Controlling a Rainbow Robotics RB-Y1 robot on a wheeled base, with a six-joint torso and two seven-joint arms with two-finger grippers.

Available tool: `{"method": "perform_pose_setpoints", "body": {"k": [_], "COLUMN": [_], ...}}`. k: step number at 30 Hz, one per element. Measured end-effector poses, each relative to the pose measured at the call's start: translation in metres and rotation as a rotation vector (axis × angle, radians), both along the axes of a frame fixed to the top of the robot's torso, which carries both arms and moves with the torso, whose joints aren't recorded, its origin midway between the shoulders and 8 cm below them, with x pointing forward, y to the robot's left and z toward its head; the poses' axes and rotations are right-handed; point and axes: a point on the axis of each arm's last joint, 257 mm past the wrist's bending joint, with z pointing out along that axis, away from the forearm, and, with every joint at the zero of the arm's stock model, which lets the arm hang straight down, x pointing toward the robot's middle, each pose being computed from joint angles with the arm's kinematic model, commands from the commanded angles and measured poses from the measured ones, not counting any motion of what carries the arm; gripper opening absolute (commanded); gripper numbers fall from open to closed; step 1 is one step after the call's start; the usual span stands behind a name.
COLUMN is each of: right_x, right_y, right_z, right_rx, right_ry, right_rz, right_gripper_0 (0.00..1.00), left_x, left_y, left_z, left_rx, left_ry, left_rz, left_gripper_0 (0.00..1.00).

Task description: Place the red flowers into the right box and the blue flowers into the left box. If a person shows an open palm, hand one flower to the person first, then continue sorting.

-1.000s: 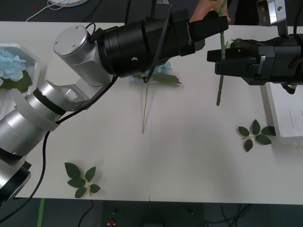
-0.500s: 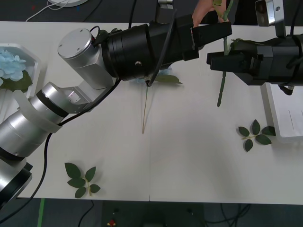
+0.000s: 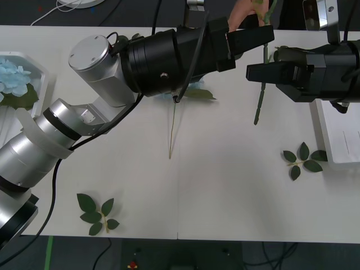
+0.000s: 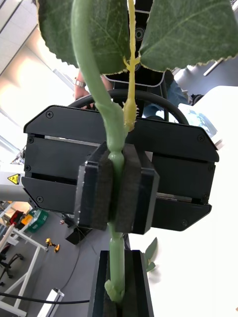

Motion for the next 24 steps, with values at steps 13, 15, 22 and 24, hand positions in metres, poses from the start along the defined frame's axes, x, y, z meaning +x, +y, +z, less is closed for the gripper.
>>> {"method": "perform_pose_setpoints", "body": {"k": [13,15,22,24], "right_x": [0.0,-0.0004,0.0021,0.0055], "right_y": [0.0,0.0001,-0.0004,-0.0017], "right_z": [0.0009,0.0019,0.0059,0.0093], "right_rx": [0.003,0.008,0.02,0.026], "right_ry": [0.001,0.003,0.0,-0.022], "right_rz": [0.0,0.001,-0.009,-0.021], "right_gripper_0": [0.0,0.0,0.0,0.0], "left_x": [-0.0001,-0.0001,-0.0002,-0.0005], "left_y": [0.0001,0.0001,0.0002,0.0], "left_z": [-0.0004,-0.0004,-0.0018,-0.0047], "left_rx": [0.0,0.0,0.001,0.003], "left_ry": [0.001,0.001,0.004,0.009], "left_rz": [0.0,0.0,0.0,-0.001], "left_gripper_0": [1.0,1.0,1.0,1.0]}}
